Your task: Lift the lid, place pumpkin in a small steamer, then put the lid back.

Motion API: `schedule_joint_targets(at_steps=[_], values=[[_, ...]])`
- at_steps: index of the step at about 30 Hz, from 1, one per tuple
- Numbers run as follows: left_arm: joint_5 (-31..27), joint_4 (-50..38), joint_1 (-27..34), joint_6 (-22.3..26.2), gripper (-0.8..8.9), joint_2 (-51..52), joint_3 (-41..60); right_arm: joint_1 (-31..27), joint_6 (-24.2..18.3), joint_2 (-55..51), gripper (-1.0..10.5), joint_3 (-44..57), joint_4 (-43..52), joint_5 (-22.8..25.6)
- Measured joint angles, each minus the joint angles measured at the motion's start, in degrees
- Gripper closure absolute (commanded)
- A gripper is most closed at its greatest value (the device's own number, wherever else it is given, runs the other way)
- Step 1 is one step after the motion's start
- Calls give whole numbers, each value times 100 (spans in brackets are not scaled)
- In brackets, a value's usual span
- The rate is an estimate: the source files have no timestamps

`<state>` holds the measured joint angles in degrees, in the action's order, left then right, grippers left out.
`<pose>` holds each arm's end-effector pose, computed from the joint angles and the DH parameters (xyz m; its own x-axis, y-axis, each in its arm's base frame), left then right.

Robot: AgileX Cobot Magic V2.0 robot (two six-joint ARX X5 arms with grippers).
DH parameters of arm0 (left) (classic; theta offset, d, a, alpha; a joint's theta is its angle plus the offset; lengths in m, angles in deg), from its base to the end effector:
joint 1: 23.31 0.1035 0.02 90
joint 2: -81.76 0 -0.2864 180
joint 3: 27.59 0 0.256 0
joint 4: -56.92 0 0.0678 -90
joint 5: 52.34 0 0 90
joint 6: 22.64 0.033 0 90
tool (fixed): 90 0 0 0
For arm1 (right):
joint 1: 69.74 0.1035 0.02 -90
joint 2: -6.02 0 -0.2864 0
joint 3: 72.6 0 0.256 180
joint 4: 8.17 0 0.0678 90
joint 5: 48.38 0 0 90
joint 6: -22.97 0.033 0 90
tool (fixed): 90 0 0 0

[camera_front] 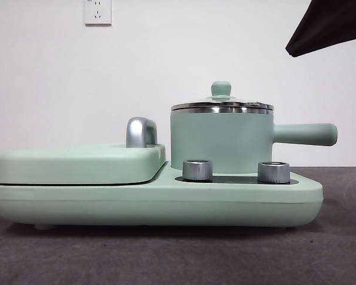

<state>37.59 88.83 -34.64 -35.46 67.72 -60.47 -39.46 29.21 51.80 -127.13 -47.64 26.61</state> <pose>0.0810 -0.0162 0.2329 0.9554 -0.1902 -0.2261 0.1412 0.9662 -0.2159 0.1330 0.0875 0.2968 0.5865 0.6423 -0.4934 -0.6273 0.7456 0.2250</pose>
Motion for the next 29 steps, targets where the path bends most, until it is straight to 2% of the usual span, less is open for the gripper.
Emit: schedule_joint_targets(at_steps=[4,14,19,29], values=[[0,-417,424,179,807,470,562,0,0,0,923,0,0,0],[28,-774,1189,503,807,1043,1512,0,0,0,923,0,0,0],[35,-901,1346,560,807,1381,1749,0,0,0,923,0,2,0],[37,-883,1307,579,807,1384,1749,0,0,0,923,0,2,0]])
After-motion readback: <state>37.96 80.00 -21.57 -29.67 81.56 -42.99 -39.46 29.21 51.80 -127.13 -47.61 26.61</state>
